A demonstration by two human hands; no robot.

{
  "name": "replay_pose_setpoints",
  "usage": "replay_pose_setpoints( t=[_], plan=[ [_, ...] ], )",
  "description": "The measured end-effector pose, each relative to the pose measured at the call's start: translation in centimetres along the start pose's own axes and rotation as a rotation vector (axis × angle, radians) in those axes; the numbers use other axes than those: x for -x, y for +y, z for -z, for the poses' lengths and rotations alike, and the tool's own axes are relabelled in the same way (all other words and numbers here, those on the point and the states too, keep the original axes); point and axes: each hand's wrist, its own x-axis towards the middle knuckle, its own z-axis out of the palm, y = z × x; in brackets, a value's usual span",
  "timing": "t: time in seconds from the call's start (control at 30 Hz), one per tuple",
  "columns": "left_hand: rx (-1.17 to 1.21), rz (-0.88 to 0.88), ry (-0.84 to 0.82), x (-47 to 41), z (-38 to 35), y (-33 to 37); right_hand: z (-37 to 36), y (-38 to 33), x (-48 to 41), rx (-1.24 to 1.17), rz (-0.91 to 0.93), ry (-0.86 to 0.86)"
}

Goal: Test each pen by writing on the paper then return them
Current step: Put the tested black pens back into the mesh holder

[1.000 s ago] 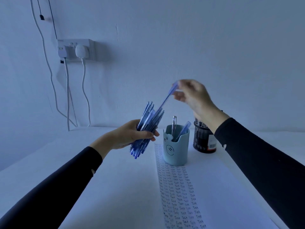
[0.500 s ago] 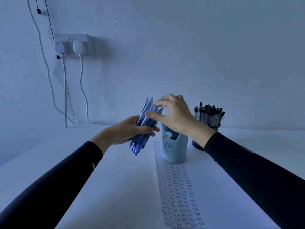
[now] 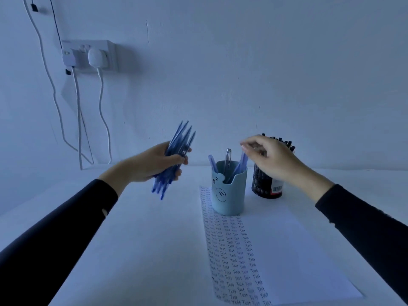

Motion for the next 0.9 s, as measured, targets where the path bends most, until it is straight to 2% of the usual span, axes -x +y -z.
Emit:
replay_pose_setpoints(
  t=[0.1,0.27,0.33,0.47,0.57,0.67,0.73,0.8,0.9],
  plan=[
    [-0.508,-0.111,-0.014,-0.8,-0.2,4.0,0.2,0.1,0.8,-0.061,-0.065,0.085],
    [-1.587,-0.376,-0.054,-3.5,-1.8,8.4,1.4,0.3,1.2,-0.162,-0.099,0.135],
    [-1.826,-0.381,-0.111,-3.8,-2.7,8.9,1.8,0.7,1.5,-0.186,-0.131,0.097],
    [-1.858,-0.209,-0.260,-4.3,-4.6,8.9,1.6,1.3,1.6,-0.225,-0.167,0.002],
    [-1.908,-0.078,-0.261,-5.0,-6.1,10.0,1.2,1.0,2.1,-0.187,-0.134,-0.053],
    [-2.082,-0.062,-0.287,-5.6,-8.9,10.4,0.9,0.6,2.5,-0.168,-0.116,-0.059],
    [-2.216,-0.141,-0.327,-6.2,-10.2,10.2,0.8,0.7,2.6,-0.173,-0.126,-0.047],
    [-2.359,-0.332,-0.342,-6.4,-10.4,10.1,0.7,0.8,2.8,-0.192,-0.176,-0.039],
    [-2.354,-0.622,-0.301,-5.7,-9.4,11.0,0.5,1.4,3.1,-0.166,-0.284,-0.086]
  ],
)
